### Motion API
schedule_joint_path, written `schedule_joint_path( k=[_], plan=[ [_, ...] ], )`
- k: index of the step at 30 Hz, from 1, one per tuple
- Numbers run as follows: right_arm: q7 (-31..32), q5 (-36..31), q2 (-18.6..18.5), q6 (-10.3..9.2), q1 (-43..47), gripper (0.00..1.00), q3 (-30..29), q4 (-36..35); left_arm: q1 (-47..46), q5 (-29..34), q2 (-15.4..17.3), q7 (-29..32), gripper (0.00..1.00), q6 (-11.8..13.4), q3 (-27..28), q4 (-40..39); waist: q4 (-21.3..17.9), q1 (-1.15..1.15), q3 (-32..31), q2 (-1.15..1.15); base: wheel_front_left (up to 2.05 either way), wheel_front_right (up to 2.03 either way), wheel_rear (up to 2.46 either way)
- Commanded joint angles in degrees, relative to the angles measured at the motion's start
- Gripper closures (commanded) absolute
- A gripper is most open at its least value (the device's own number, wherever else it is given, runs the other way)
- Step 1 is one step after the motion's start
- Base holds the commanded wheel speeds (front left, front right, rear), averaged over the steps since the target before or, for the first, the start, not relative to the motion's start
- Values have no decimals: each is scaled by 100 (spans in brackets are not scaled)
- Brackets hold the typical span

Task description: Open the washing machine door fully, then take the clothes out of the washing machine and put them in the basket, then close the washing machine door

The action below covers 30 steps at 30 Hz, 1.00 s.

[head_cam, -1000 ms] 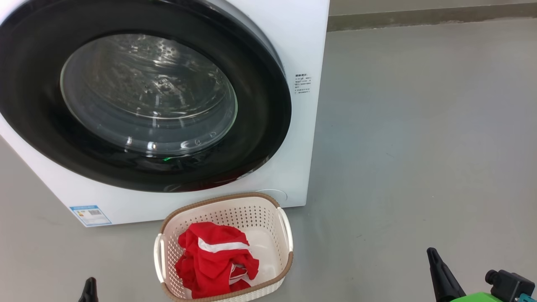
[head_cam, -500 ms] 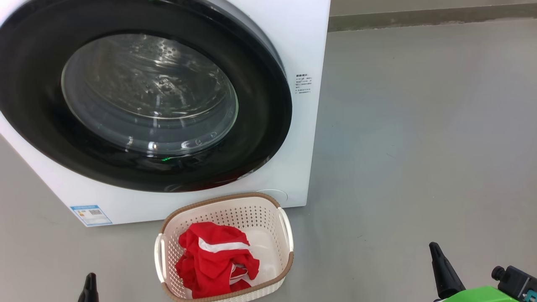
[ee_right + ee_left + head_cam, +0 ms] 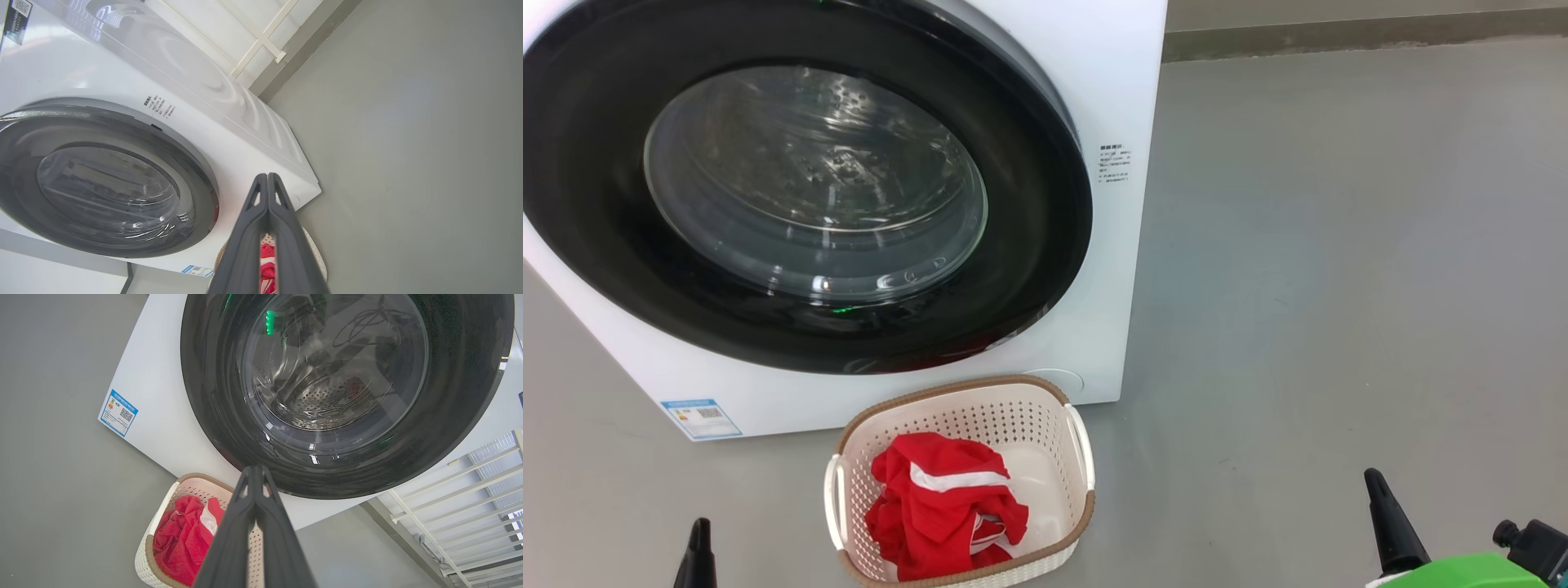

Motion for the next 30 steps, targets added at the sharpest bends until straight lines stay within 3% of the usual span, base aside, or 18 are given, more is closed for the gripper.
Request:
schedule_joint_path(
  k=[1,30],
  plan=[
    [31,147,-28,-3,-279,100,37,-167,-245,-153,67,32,100,-9,136,-112,1,0,0,0,0,0,0],
    [505,1807,50,-5,-453,100,-93,-215,-542,-1757,-48,494,100,-13,216,-83,21,-1,-9,0,0,0,0]
  ],
)
